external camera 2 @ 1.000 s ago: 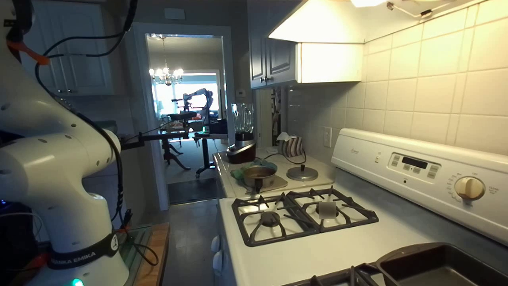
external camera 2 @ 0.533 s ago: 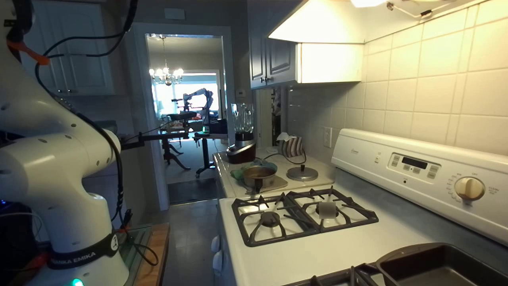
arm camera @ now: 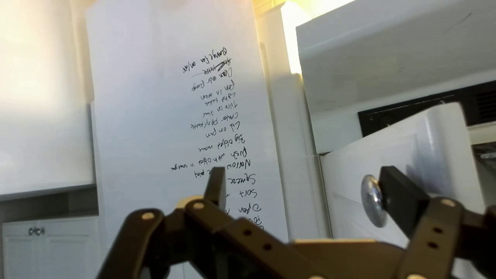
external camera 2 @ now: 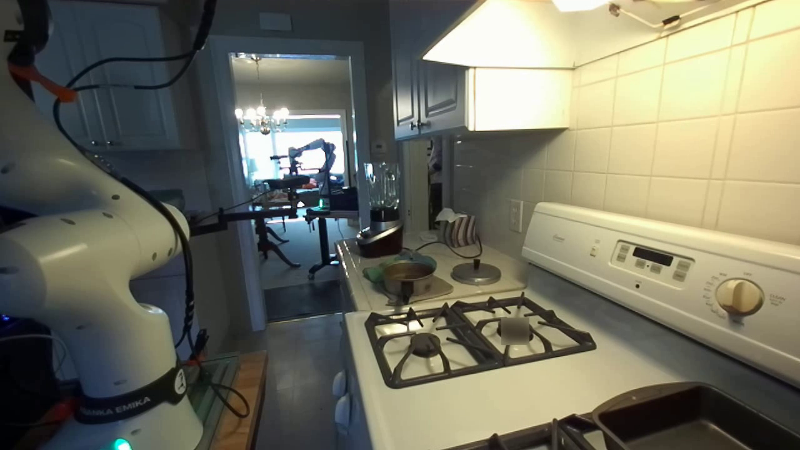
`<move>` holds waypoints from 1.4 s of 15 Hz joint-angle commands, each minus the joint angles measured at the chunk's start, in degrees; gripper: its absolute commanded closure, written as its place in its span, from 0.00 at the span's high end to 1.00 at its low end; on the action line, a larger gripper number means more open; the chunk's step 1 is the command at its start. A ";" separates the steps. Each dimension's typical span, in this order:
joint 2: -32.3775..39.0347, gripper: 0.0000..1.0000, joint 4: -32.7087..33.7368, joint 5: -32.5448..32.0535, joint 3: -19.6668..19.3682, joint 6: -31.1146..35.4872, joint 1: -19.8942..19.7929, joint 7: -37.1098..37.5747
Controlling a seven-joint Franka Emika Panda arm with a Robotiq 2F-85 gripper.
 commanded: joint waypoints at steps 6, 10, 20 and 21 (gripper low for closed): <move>-4.29 1.00 1.27 -2.06 -2.94 -4.92 0.38 -7.40; -6.92 1.00 2.88 2.84 -5.30 -10.99 5.92 -12.33; -11.54 1.00 13.95 0.50 -9.64 -26.48 8.94 -19.50; -11.88 1.00 14.02 0.55 -9.19 -29.12 9.51 -20.34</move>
